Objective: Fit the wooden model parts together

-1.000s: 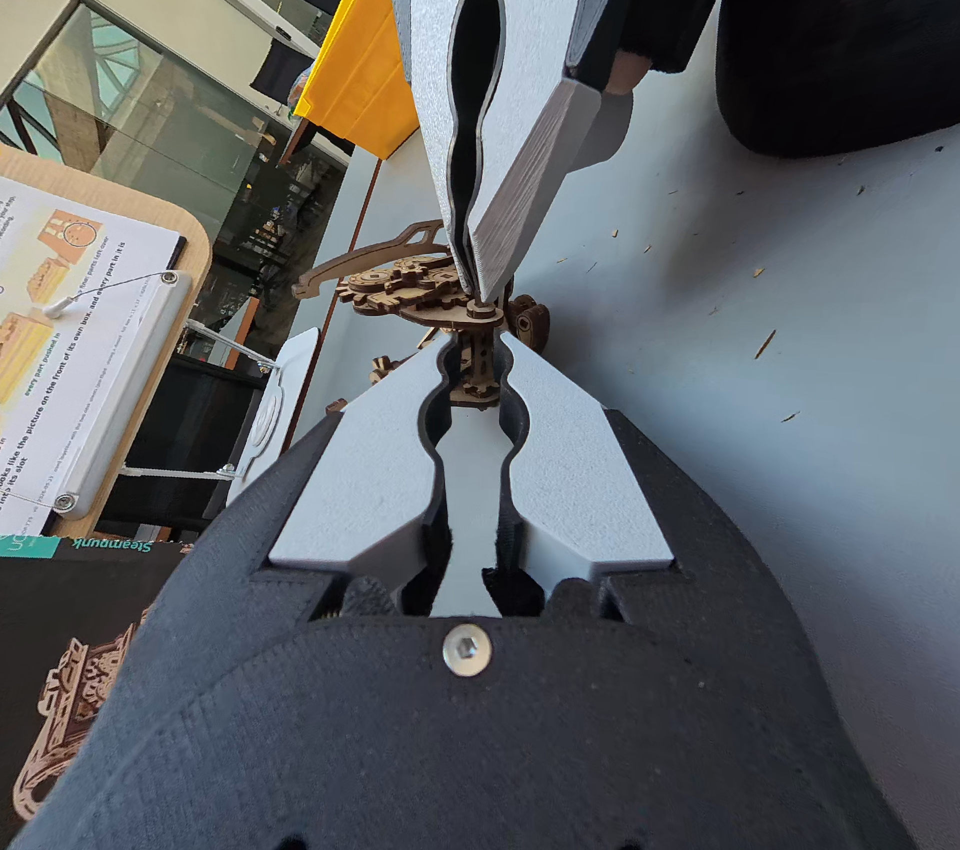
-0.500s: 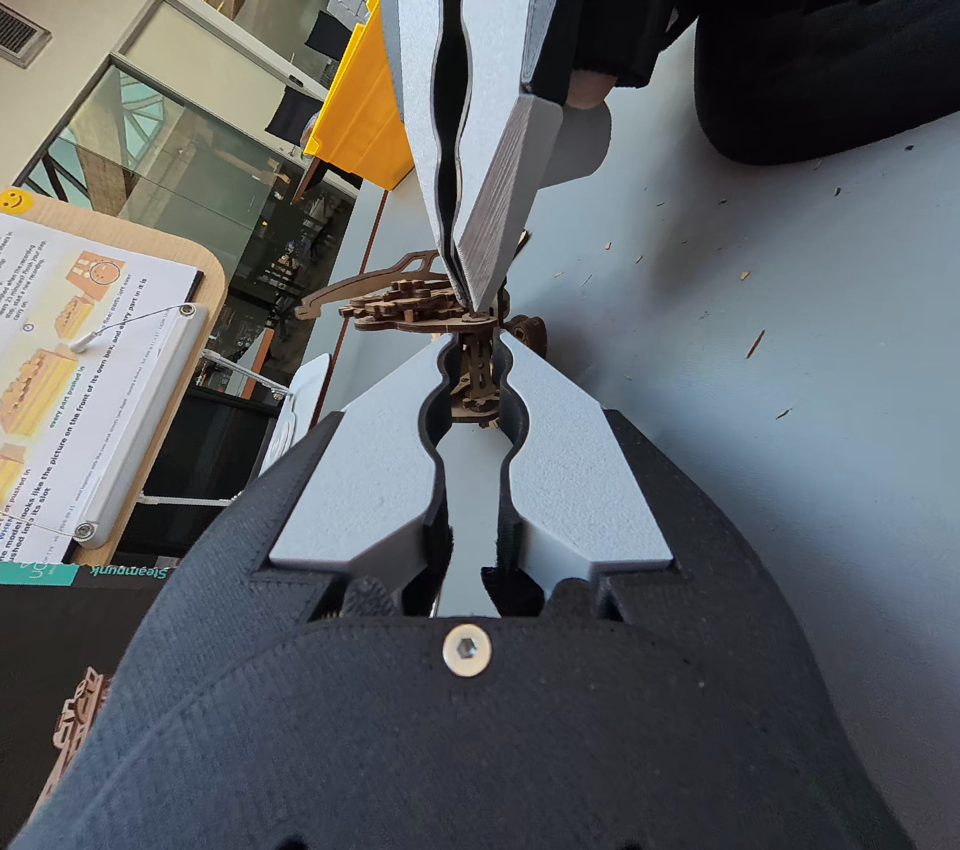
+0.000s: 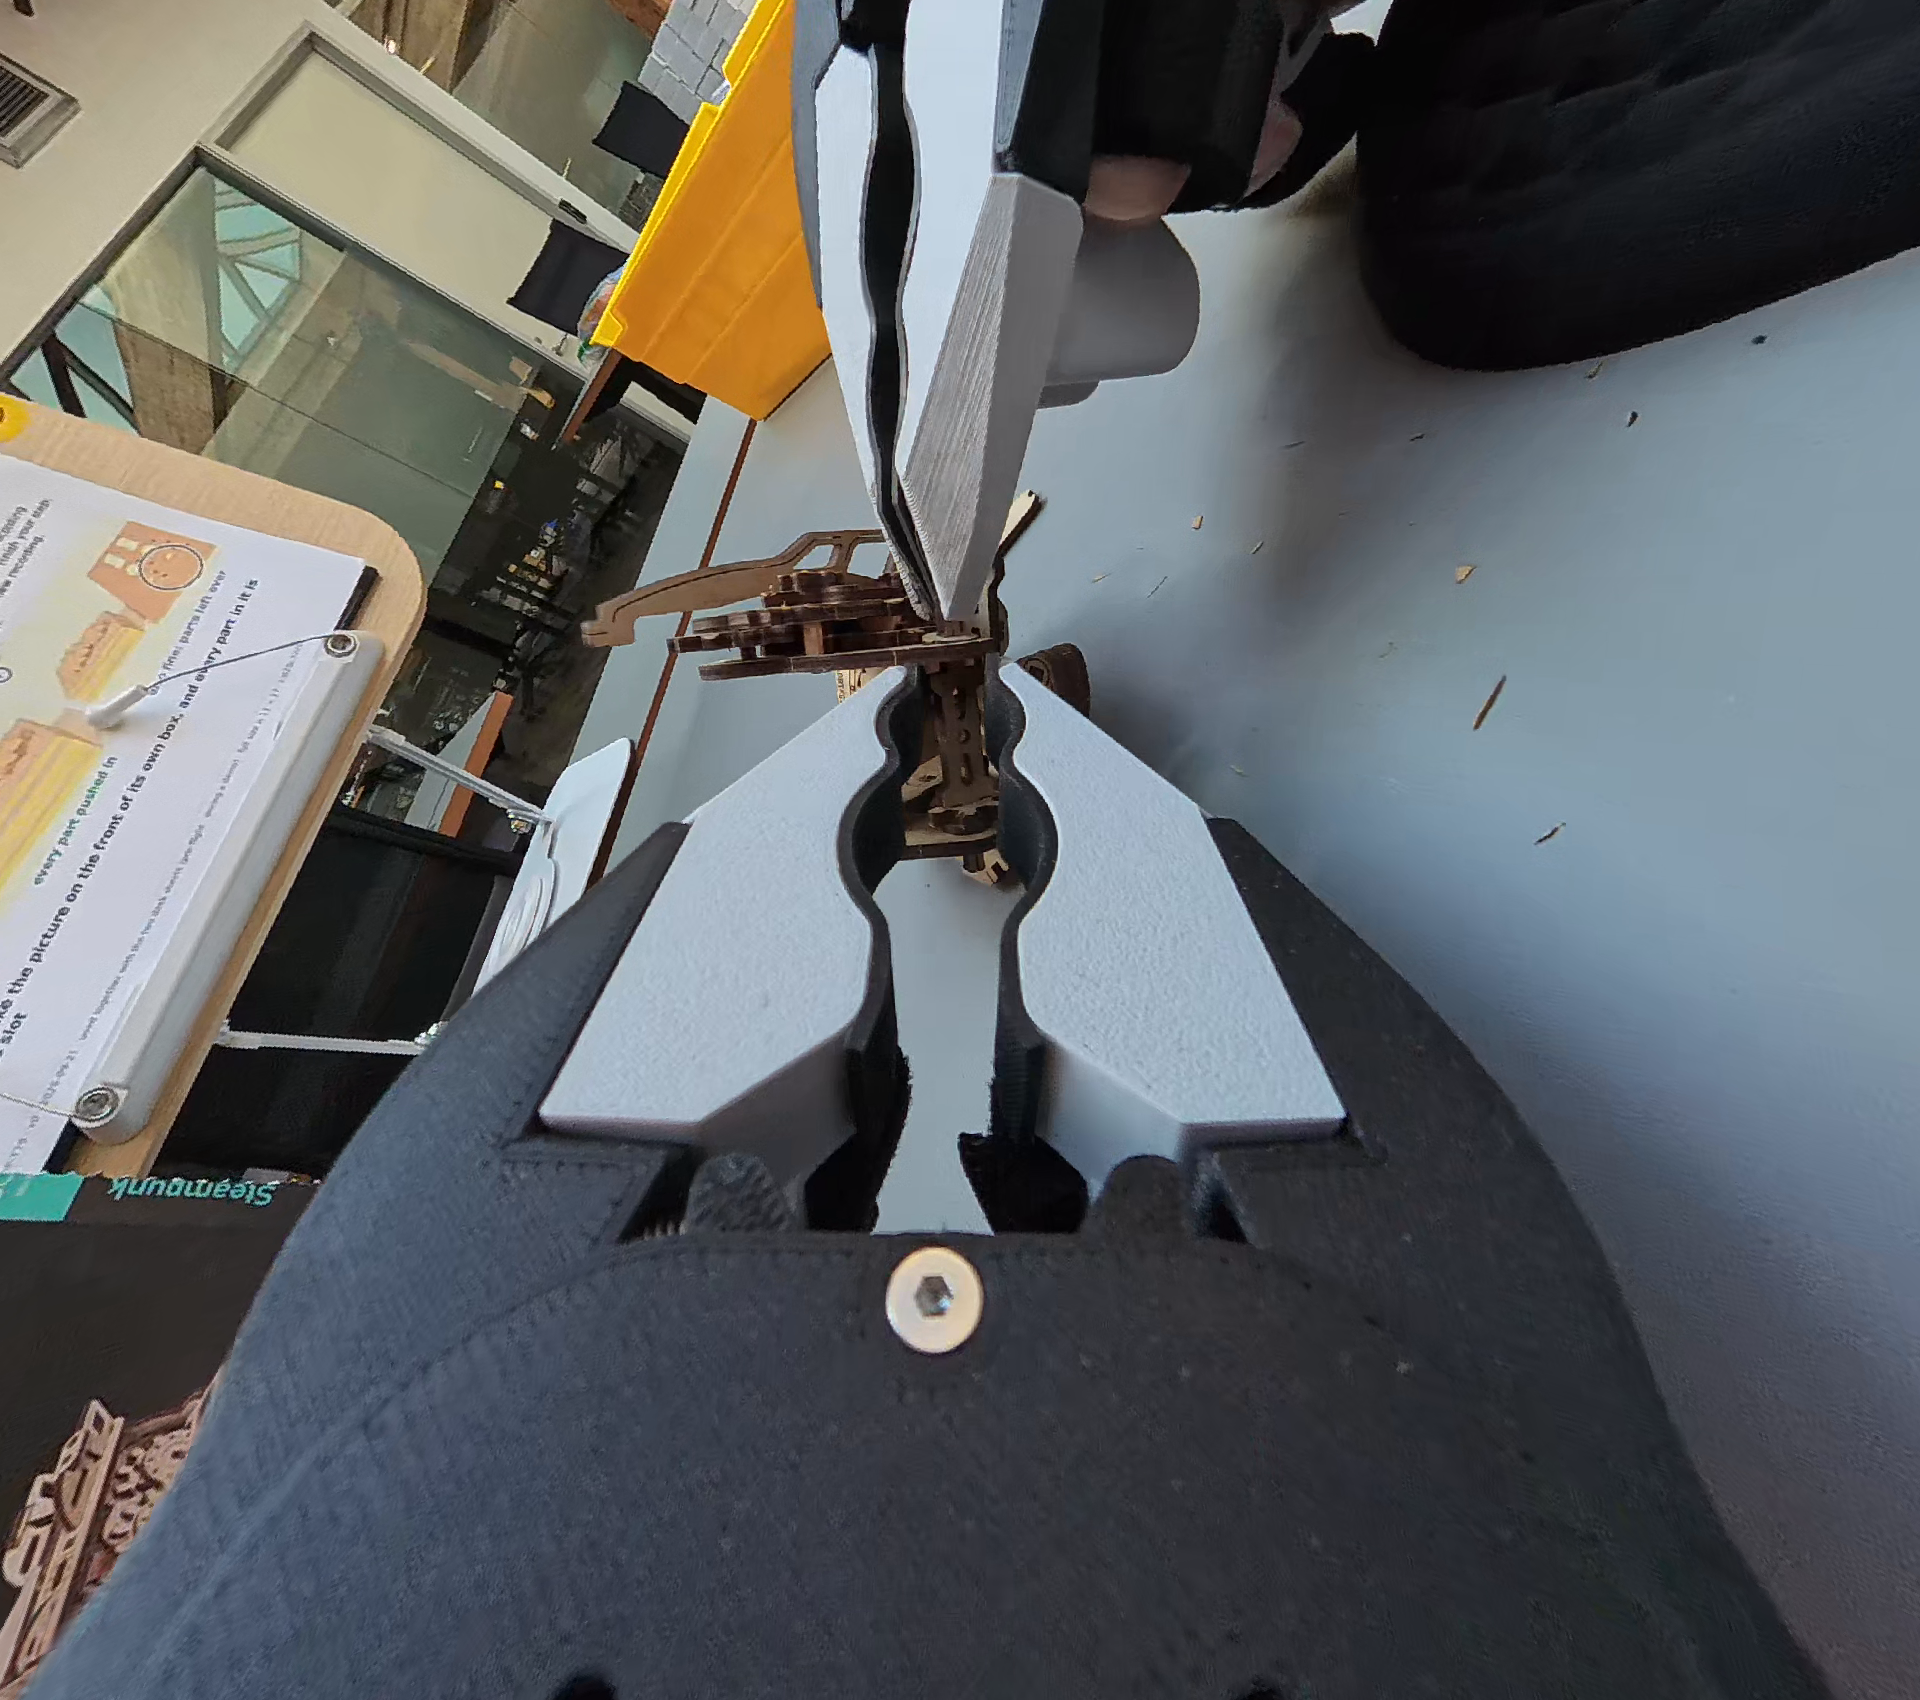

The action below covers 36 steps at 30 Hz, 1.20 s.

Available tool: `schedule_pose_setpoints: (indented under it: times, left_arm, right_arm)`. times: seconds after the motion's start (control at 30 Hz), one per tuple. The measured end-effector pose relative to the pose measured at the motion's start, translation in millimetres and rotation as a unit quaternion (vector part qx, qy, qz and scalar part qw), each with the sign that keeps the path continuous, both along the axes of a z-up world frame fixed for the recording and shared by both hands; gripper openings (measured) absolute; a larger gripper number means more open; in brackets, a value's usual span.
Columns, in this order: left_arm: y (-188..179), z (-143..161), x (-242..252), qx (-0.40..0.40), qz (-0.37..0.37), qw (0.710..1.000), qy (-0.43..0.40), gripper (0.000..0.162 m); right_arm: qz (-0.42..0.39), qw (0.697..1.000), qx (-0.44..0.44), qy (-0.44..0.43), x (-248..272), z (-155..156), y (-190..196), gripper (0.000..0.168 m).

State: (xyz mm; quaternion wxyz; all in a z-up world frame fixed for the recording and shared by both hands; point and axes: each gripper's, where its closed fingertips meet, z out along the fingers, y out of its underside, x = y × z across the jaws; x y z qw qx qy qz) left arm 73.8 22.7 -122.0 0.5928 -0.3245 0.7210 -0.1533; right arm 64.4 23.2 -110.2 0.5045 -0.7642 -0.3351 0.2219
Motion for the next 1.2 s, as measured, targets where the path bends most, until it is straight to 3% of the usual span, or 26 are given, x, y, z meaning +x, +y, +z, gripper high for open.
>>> schedule_pose_setpoints:
  times: [0.27,0.37,0.6,0.83,0.97,1.2]
  left_arm:
    - [3.8,0.6,-0.5,-0.026,0.01,1.0,0.004,0.008]
    - [2.6,0.4,0.3,-0.027,0.012,1.0,0.008,0.008]
    - [3.2,2.0,0.8,-0.048,0.011,0.999,0.006,0.008]
    - [-1.1,5.8,1.9,-0.049,0.007,0.999,0.0,0.008]
    - [-3.7,14.6,3.1,-0.034,0.005,0.999,-0.028,0.008]
    - [3.2,9.3,2.3,-0.051,0.024,0.998,-0.014,0.006]
  right_arm:
    - [-0.015,0.998,0.058,-0.027,3.0,13.4,0.8,0.004]
    - [-0.03,0.998,0.024,-0.047,1.7,-1.7,6.0,0.005]
    - [-0.035,0.996,0.028,-0.076,1.7,-1.0,5.5,0.002]
    - [-0.027,0.999,-0.005,-0.022,1.4,3.4,1.8,0.001]
    - [-0.018,0.998,-0.037,0.052,3.6,13.3,-1.4,0.0]
    - [-0.023,0.996,-0.045,0.069,7.5,13.0,0.4,0.0]
